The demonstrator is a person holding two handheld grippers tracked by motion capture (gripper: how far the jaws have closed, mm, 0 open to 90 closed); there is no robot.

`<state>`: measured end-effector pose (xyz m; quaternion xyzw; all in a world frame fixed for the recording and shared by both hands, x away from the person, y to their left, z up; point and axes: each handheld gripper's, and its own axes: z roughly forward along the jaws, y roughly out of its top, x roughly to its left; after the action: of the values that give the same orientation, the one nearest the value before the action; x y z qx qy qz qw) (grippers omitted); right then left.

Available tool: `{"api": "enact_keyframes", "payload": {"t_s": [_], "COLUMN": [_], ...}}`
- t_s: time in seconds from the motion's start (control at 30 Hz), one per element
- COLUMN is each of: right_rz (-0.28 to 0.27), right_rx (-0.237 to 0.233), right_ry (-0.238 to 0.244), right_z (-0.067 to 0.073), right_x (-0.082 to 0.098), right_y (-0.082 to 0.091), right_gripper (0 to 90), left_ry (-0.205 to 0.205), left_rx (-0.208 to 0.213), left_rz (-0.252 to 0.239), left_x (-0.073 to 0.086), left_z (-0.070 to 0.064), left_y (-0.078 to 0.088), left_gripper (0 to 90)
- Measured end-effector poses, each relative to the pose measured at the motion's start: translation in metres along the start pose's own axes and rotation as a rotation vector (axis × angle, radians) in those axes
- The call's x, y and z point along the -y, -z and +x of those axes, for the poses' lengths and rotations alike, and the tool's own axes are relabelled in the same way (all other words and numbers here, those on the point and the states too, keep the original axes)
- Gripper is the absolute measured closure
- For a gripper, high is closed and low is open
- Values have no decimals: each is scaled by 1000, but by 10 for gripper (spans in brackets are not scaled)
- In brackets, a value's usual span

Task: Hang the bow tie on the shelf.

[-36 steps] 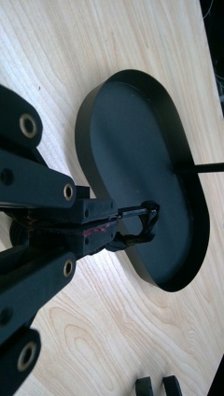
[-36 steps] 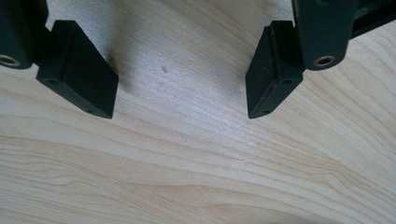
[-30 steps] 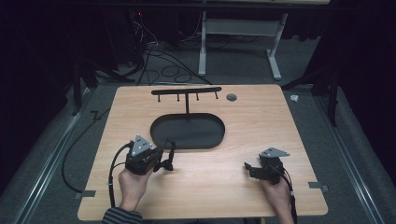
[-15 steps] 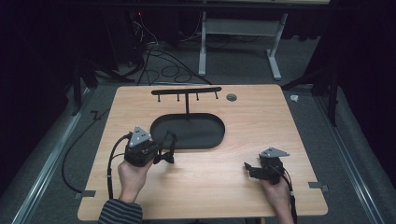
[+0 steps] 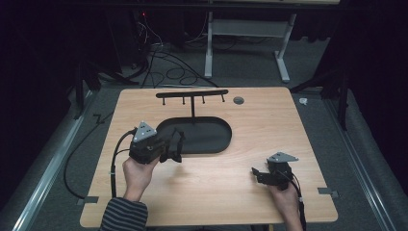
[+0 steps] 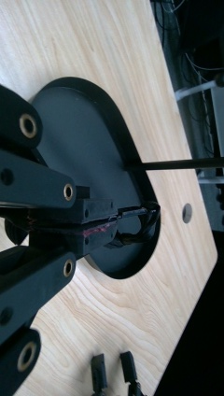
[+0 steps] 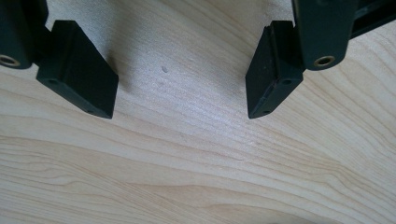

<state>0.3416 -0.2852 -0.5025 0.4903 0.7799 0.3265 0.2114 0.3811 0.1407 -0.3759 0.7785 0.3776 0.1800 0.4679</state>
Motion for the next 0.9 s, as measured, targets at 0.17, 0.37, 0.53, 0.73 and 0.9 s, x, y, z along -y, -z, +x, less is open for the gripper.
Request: {"api": "enact_keyframes", "payload": {"t_s": [0.17, 0.37, 0.53, 0.73, 0.9], "right_rz": [0, 0, 0, 0, 0], "right_rx": [0, 0, 0, 0, -1], "right_ry": [0, 0, 0, 0, 0], "right_z": [0, 0, 0, 0, 0], "right_x": [0, 0, 0, 0, 0], "right_y": [0, 0, 0, 0, 0], "right_gripper": [267, 268, 267, 267, 267], "left_ry": [-4, -5, 5, 12, 20], "left_rx": [5, 6, 1, -13, -28], "left_rz": [-2, -8, -15, -24, -25], "left_x": [-7, -17, -25, -33, -37], "left_z": [1, 5, 11, 17, 23], "left_y": [-1, -3, -6, -8, -11], "left_gripper": [879, 878, 879, 879, 879]}}
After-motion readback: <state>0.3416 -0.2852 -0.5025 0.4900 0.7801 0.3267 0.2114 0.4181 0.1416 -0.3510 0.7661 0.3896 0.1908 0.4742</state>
